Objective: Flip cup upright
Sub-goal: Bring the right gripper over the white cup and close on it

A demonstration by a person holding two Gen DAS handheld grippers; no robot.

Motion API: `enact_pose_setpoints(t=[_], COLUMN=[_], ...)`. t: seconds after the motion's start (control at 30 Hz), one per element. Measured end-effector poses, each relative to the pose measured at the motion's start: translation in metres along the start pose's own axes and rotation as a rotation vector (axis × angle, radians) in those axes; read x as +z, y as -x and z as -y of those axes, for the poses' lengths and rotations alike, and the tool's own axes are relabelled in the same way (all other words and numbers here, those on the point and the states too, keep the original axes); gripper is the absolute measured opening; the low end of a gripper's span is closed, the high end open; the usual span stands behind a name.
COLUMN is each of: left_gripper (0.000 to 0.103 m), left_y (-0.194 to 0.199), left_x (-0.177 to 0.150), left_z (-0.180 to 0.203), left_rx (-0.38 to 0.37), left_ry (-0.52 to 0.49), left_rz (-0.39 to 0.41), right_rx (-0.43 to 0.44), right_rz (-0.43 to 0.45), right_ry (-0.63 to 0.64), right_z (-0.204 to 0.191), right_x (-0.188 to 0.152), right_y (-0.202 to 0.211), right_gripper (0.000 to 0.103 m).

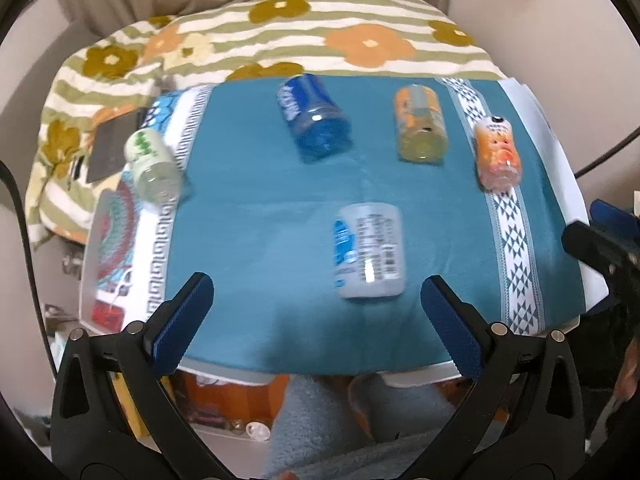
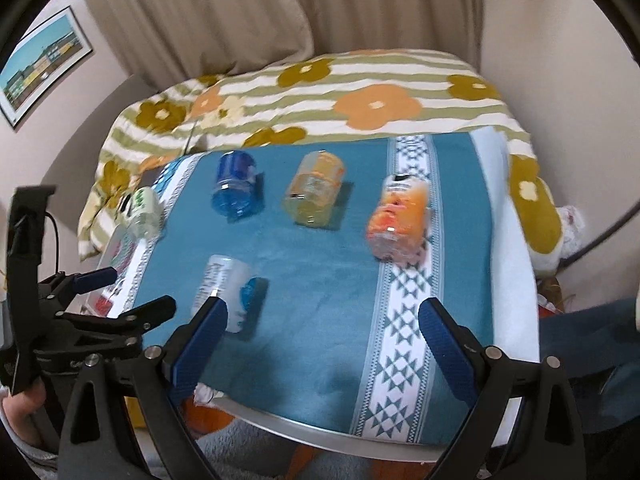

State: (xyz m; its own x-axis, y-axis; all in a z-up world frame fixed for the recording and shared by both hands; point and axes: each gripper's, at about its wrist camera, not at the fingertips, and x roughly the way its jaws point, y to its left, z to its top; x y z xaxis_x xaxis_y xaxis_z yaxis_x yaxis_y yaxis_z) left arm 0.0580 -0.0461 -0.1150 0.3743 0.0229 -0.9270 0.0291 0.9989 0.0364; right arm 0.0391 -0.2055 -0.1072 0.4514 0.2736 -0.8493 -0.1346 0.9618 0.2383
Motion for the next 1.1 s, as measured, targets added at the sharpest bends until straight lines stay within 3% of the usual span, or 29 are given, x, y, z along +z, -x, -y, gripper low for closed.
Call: enact_pose_setpoints(t=[0.1,0.33,0.63,0.73,0.87,1.0,1.1], left_gripper=[0.103,0.103,0.103,0.103,0.103,0.103,0.103], left_y=[0.001,-0.009,-0.032,-0.045,-0.060,-0.071,-0.078], left_x=[-0.004,-0.017,-0.023,-0.023,-0.019,-0.014,-0.011], left_z=[-0.018,-0.048,-0.090,-0.100,-0.111,-0.118,-0.120], left_rx=[-0.009,-0.005,-0.095,-0.111,-0.137,-0.155,-0.163], left_ry=[0.014,-0.061,-0.047,-0.039,-0.024,-0.008,0.002], left_rz=[-0.006,0.001,-0.004,-0.024,-0.047,-0.063,-0.071], right_rx=[0.047,0.121,0.141,0.130,0.135,0.146,0.149], right_rz=[-0.069,-0.266,-0.505,-0.562,-0.630,-0.683,-0.704], right_ry=[-0.020,-0.064,-0.135,-0.150,-0.209,-0.252,-0.269], right_z=[-0.009,-0.040,-0.069,-0.072,-0.067,-0.061,-0.059], right_x=[0.009,0.029,0.053,0.057,0.057,0.057,0.056], right_y=[-0.011,-0.061,-0.141,-0.162,-0.184,-0.196,-0.202], right_gripper=[0.096,0.096,0.095,0.087,0.087,0.075,0.072])
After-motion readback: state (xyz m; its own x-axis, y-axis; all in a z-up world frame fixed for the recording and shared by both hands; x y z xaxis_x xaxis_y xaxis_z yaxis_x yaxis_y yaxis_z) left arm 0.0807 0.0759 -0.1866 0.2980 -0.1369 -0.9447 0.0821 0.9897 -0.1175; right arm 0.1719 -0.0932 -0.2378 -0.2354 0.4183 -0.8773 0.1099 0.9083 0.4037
